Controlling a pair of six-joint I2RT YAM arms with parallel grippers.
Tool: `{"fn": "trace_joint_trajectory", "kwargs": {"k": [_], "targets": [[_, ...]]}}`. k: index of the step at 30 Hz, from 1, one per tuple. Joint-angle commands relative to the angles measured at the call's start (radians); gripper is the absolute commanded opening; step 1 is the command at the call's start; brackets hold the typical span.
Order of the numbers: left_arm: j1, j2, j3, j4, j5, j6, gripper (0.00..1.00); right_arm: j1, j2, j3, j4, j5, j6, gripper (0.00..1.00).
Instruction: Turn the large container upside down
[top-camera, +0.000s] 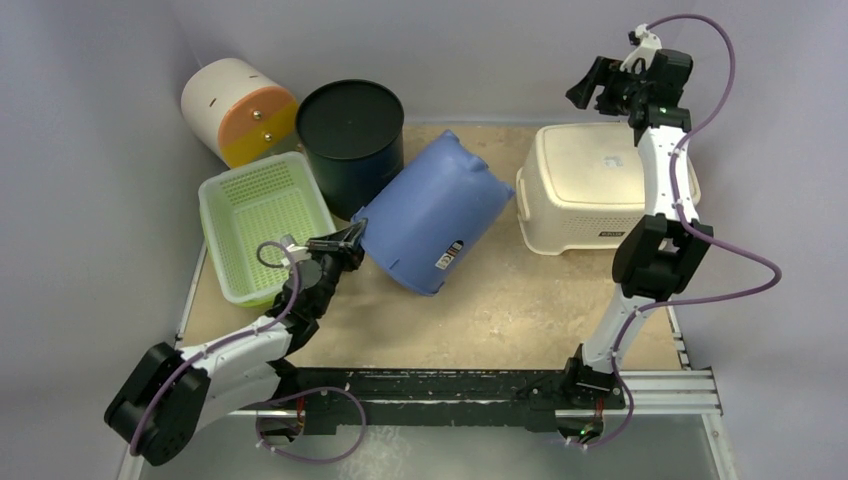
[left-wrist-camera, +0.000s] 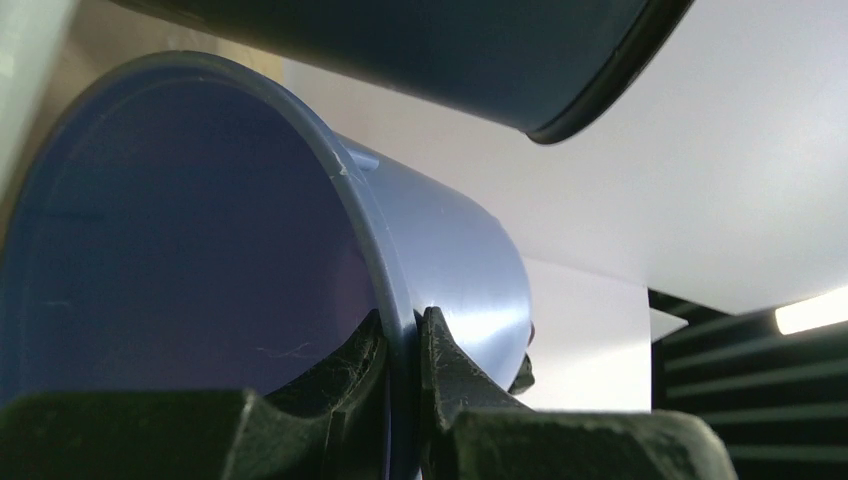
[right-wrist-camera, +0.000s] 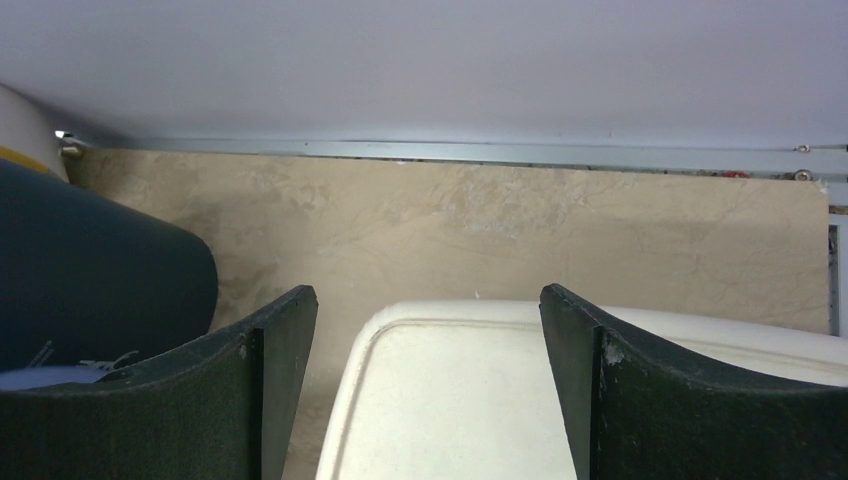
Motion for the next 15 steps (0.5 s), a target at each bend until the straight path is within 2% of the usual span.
{"fn": "trace_joint_trajectory", "kwargs": {"k": [1,10,15], "targets": [[0.041,-0.027,0.027,-0.491,0.039,0.134,0.0,-0.002,-0.027,-0.027,0.079,-0.011,0.009,0.84],[0.159,0.112,0.279,-0.901,0.252,0.46,0.0,-0.003,-0.031,-0.093,0.135,-0.011,0.024,0.84],[0.189,0.165,0.318,-1.059,0.294,0.614,0.0,-0.003,-0.039,-0.141,0.168,-0.015,0.03,0.84]]}}
